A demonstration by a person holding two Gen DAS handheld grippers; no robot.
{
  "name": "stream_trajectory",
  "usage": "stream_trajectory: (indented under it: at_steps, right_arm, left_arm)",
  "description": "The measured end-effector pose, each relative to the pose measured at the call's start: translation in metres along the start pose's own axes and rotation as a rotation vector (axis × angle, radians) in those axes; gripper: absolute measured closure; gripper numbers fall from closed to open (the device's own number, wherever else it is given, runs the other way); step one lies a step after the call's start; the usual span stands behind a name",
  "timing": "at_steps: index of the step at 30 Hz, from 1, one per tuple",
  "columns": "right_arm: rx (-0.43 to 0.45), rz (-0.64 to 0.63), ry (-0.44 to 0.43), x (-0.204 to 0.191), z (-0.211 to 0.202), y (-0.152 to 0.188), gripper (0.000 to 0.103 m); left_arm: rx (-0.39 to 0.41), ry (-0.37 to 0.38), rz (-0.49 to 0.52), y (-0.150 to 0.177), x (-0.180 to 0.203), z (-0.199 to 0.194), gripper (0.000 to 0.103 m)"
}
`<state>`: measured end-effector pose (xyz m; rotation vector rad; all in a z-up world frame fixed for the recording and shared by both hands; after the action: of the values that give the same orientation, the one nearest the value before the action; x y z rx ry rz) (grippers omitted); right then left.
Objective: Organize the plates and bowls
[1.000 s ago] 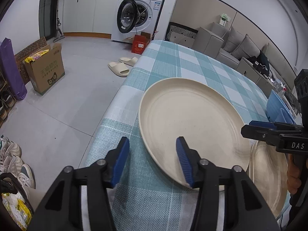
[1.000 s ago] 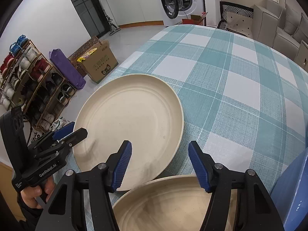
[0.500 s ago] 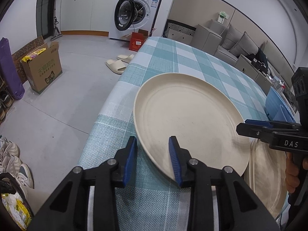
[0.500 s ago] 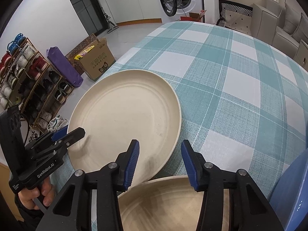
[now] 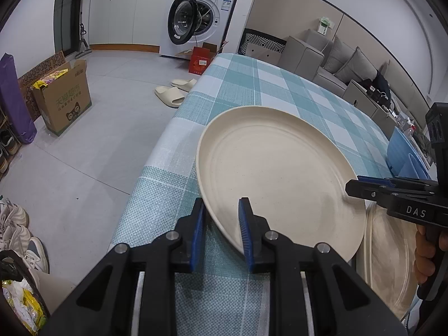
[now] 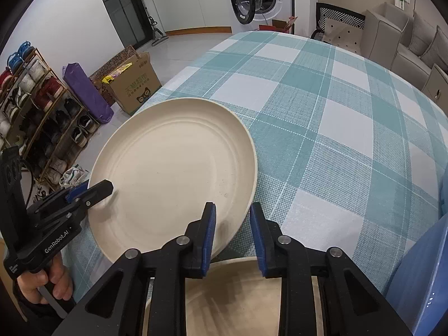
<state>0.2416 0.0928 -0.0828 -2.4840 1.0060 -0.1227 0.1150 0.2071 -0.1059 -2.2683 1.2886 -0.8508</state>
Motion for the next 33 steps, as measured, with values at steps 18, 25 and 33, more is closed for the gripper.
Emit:
stream_trajectory:
  at_steps: [18, 25, 33]
  right_arm:
    - [0.019, -0.032, 0.012, -0.007, -0.003, 0.000, 0.083]
    - [0.033, -0.035, 0.009, -0.008, -0.009, -0.002, 0.083]
    - [0.059, -0.048, 0.016, -0.010, -0.025, -0.004, 0.083]
  left_arm:
    - [0.010, -0.026, -0.006, -0.002, -0.002, -0.003, 0.081]
    - [0.026, -0.029, 0.003, -0.004, 0.000, -0.009, 0.081]
    - [0.041, -0.025, 0.013, -0.007, 0.004, -0.018, 0.081]
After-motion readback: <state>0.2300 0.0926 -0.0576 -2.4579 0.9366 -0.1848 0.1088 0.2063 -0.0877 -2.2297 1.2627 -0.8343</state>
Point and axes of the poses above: each gripper's, at about its wrist camera, not at the fingertips, and z roughly the way its jaws point, x to its right, y to its underside, the point moved 5 cm from there along z, roughly the way its jaws point, and after that the axes turned 5 degrees about -z, right-handed, at the moved point
